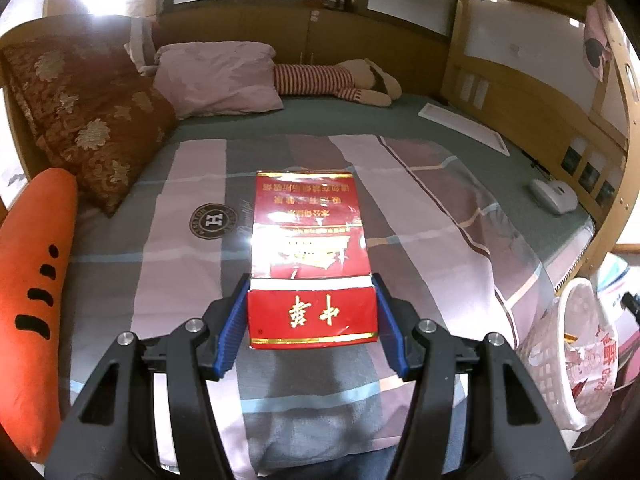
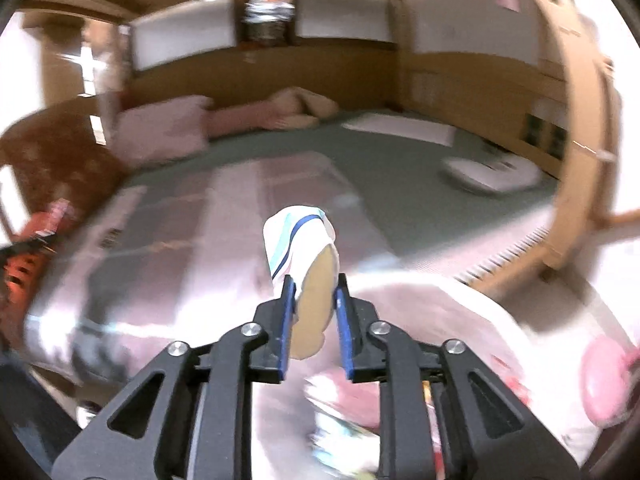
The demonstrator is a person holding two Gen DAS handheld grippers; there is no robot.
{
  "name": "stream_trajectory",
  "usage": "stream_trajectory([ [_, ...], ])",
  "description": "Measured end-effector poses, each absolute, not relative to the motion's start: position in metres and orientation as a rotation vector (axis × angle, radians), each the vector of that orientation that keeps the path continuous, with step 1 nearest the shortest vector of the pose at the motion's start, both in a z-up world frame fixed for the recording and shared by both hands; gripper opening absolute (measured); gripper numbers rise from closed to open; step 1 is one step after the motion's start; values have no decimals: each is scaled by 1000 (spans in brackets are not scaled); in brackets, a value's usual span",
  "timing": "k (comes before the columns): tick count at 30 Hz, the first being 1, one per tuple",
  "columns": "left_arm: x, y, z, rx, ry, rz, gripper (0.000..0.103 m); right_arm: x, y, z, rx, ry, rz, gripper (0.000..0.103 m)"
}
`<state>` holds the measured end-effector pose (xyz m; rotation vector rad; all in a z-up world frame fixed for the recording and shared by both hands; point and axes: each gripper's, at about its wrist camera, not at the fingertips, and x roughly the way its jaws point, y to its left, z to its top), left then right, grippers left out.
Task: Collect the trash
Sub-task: 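Carry the paper cup and red box to the mesh basket and release both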
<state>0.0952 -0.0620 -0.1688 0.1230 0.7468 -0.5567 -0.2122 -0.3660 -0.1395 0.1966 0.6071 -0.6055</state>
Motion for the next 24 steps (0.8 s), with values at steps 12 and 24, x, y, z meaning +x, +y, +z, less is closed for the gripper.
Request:
stream_trajectory([
  [12, 62, -109, -168, 191, 754, -735, 58, -212, -368, -114, 196, 428, -632, 84],
  [24, -93, -275, -173, 378, 783, -1224, 58, -207, -347, -32, 164, 258, -506, 90],
])
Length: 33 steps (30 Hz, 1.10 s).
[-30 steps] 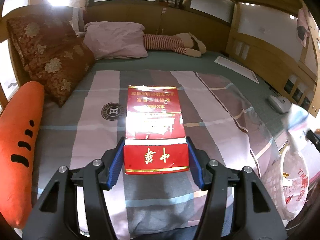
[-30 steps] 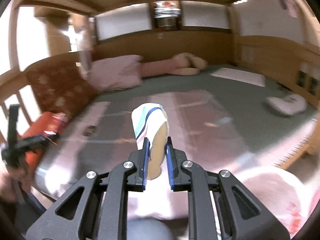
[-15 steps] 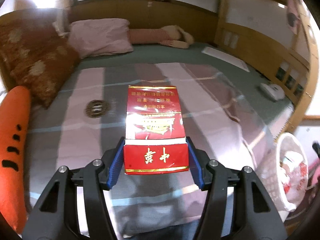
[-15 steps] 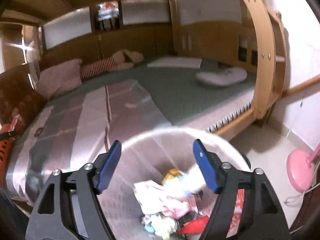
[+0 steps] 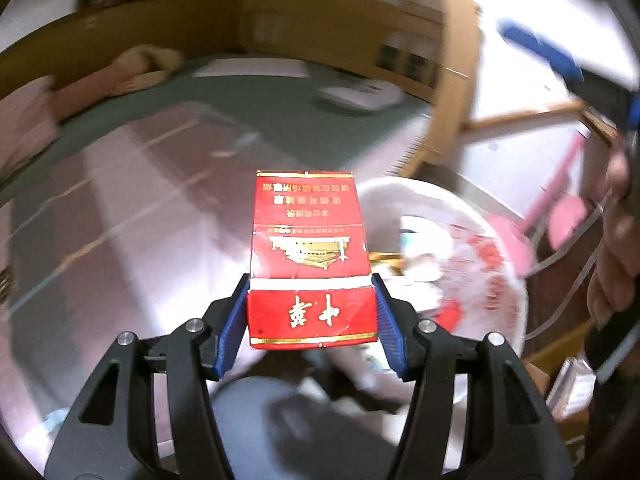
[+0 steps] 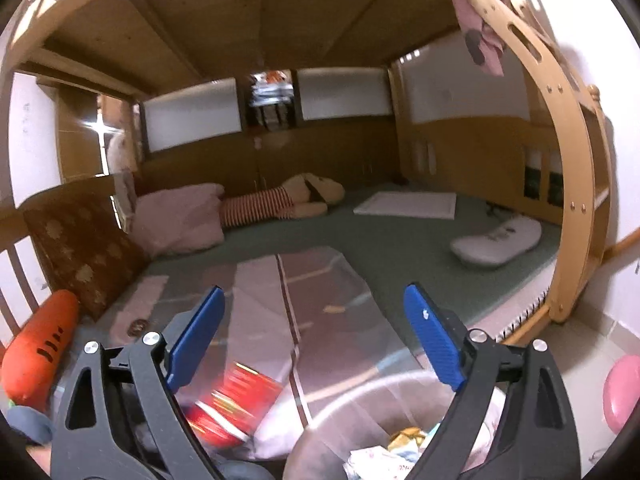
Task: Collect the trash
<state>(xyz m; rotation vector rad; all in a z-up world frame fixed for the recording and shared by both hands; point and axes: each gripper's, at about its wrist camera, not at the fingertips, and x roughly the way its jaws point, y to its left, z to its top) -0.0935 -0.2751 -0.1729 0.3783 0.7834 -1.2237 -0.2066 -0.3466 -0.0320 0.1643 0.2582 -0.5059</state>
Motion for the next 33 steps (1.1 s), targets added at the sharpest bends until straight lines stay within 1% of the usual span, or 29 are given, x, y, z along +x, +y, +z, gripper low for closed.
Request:
stream_trajectory([
  [4, -137, -311, -175, 421, 775, -1344, 59, -220, -345, -21, 152, 232, -525, 93],
  [6, -149, -322, -178, 430, 783, -1391, 61, -224, -348, -21, 151, 230, -548, 94],
  [7, -153, -327, -180, 434, 800, -1423, 72, -226, -352, -22, 161, 236, -556, 94],
  [8, -156, -331, -183, 439, 810, -1432, 88, -227, -353, -23, 169, 239, -560, 94],
  [9, -156, -332, -183, 439, 806, -1419, 93, -228, -355, -24, 182, 241, -564, 94],
  [10, -153, -329, -182, 432, 788, -1397, 95, -228, -357, -26, 192, 240, -566, 94],
  [15, -100, -297, -174, 378, 781, -1261, 98, -212, -357, -36, 197, 260, -550, 95],
  [19, -37, -248, -161, 365, 734, -1076, 98, -183, -351, -46, 212, 293, -508, 95],
  [22, 14, -205, -150, 331, 714, -934, 99, -146, -340, -60, 223, 330, -449, 95],
  [27, 77, -135, -142, 289, 676, -695, 99, -81, -309, -83, 227, 399, -345, 95],
  [30, 107, -99, -148, 255, 651, -555, 99, -43, -288, -96, 223, 433, -289, 95],
  [33, 126, -82, -160, 226, 692, -475, 99, -11, -269, -107, 209, 466, -258, 95],
])
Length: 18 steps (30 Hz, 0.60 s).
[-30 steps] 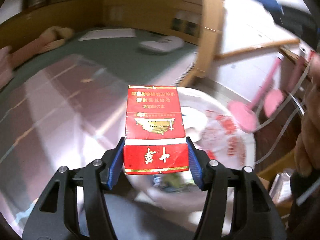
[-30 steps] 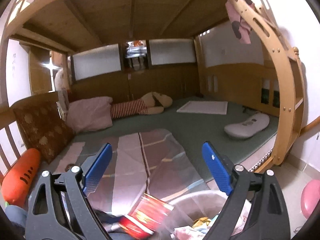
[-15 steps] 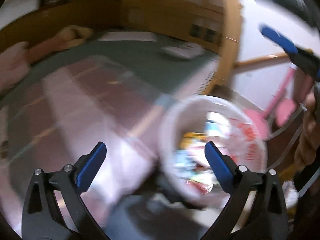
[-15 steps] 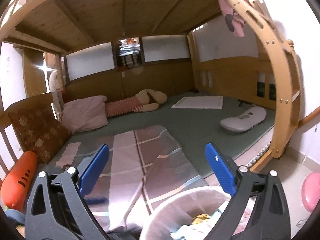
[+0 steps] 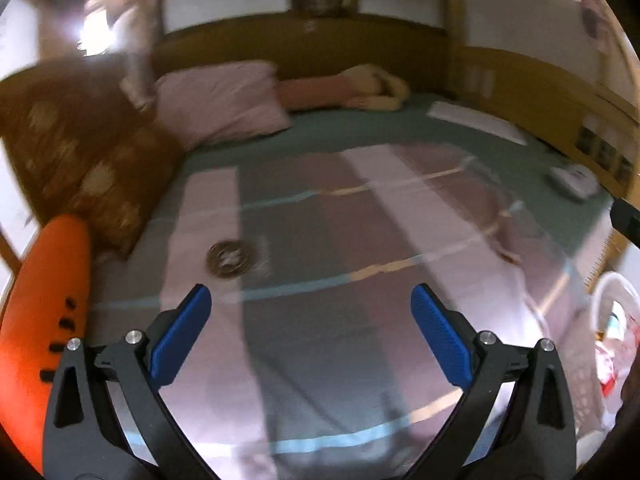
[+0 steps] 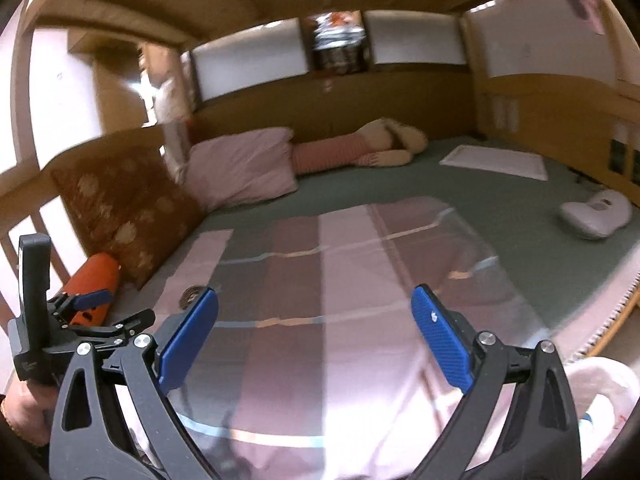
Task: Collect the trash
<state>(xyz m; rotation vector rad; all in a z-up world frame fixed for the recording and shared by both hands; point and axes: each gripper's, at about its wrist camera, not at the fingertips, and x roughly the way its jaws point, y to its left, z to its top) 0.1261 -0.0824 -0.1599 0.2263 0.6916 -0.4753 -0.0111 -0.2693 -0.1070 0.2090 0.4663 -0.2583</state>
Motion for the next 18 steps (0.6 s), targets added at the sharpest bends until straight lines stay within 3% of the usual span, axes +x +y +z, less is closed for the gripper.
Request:
stream_trajectory([
  [18, 135, -58, -155, 96, 702, -431, 100, 36, -243, -122, 196, 540, -251, 99],
])
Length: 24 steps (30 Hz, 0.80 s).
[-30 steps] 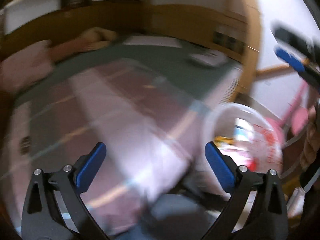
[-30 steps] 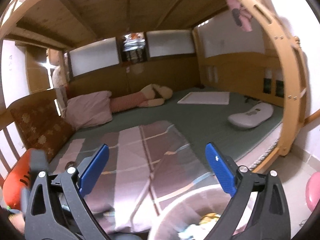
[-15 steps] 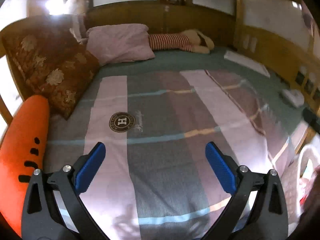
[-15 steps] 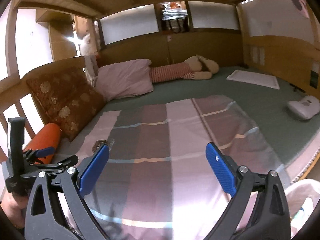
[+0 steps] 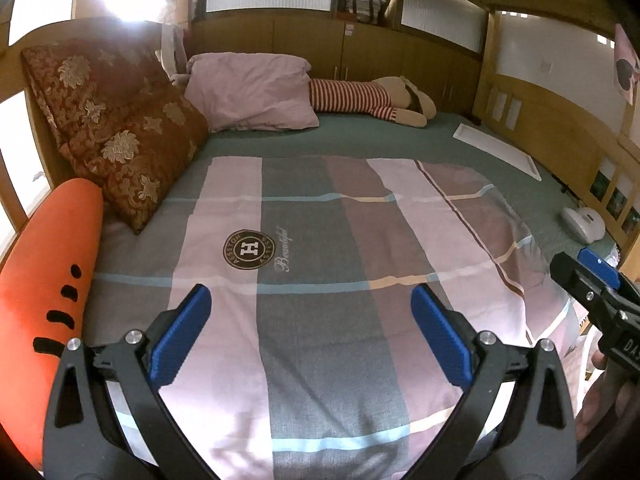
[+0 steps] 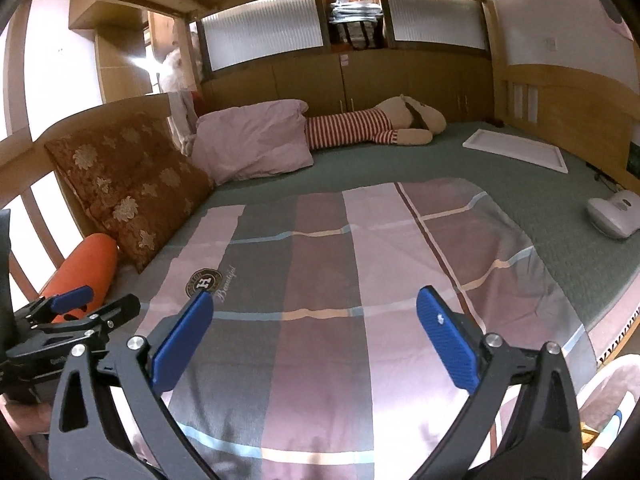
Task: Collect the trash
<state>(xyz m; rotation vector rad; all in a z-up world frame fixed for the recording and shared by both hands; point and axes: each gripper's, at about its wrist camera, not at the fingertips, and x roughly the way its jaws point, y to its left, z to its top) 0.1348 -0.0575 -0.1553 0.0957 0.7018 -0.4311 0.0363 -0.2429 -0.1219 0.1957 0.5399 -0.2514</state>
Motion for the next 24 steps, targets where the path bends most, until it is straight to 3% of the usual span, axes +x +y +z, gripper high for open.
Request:
stream_trajectory([
  [24, 141, -48, -155, 66, 745, -427, 100, 41, -237, -128, 187, 557, -231, 99],
])
